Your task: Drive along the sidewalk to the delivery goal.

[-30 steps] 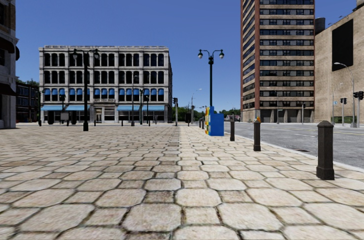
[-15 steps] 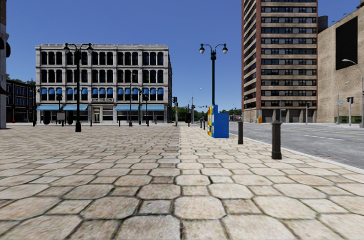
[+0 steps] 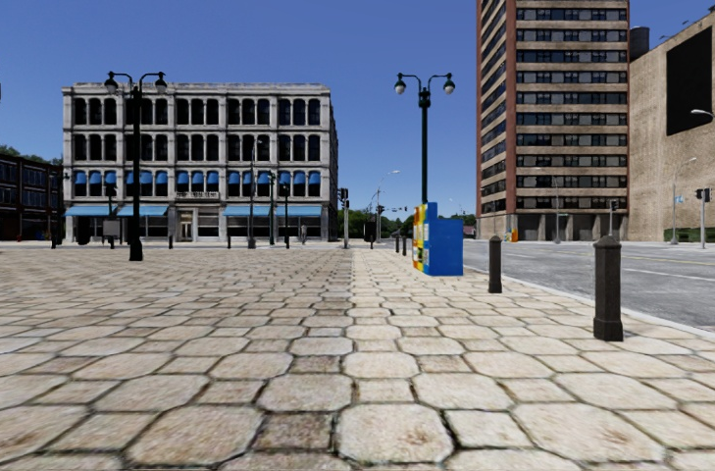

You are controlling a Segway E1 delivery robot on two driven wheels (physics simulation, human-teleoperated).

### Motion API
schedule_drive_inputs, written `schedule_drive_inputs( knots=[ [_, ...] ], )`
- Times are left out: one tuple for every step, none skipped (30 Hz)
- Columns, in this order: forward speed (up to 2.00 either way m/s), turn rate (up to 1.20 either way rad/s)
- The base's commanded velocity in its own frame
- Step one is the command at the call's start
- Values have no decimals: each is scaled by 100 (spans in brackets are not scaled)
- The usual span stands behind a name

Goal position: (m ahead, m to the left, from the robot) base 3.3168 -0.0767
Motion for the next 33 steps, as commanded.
schedule_drive_inputs(
  knots=[
    [200, 11],
    [200, 12],
    [200, 5],
    [200, 0],
    [200, 0],
    [200, 0],
    [200, 0],
    [200, 0],
    [200, 0],
    [200, 0],
    [200, 0],
    [200, 0],
    [200, 0],
    [200, 0],
    [200, 0],
    [200, 0],
    [200, 0],
    [200, 0],
    [200, 0],
    [200, 0],
    [200, 0],
    [200, 0],
    [200, 0],
    [200, 0],
    [200, 0],
    [200, 0],
    [200, 0],
    [200, 0],
    [200, 0],
    [200, 0],
    [200, 0],
    [200, 0],
    [200, 0]
  ],
)
